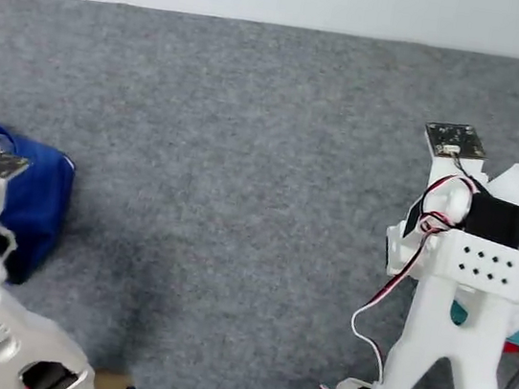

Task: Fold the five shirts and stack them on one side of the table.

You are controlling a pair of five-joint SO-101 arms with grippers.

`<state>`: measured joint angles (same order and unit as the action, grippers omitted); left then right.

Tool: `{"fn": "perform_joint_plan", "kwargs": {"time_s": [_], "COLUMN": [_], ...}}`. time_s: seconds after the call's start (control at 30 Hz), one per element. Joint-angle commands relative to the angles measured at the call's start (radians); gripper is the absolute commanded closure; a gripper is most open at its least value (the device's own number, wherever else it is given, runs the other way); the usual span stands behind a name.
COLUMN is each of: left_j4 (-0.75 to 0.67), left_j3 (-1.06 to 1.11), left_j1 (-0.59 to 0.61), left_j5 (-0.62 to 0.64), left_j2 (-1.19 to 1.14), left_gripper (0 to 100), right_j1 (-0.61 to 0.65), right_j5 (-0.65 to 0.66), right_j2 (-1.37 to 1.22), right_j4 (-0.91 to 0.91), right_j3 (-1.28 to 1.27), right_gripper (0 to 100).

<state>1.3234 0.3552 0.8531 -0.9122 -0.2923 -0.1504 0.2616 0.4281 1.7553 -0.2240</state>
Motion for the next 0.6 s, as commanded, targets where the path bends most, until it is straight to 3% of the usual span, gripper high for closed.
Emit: {"fn": "perform_joint_plan", "kwargs": {"time_s": [0.0, 0.33, 0.57], "left_j4": [0.074, 0.13, 0.123], "left_j3": [-0.099, -0.412, -0.616], "left_j1": [-0.087, -0.281, -0.614], "left_j5": [0.064, 0.427, 0.542], "left_j2": [0.072, 0.516, 0.704], "left_gripper": [100, 100, 99], "right_j1": [0.005, 0.005, 0.005], "right_j5": [-0.012, -0.014, -0.014], "right_j2": [0.047, 0.047, 0.056], "right_j4": [0.041, 0.041, 0.042], "right_j3": [0.003, 0.003, 0.002], "right_gripper": [99.0, 99.0, 99.0]}}
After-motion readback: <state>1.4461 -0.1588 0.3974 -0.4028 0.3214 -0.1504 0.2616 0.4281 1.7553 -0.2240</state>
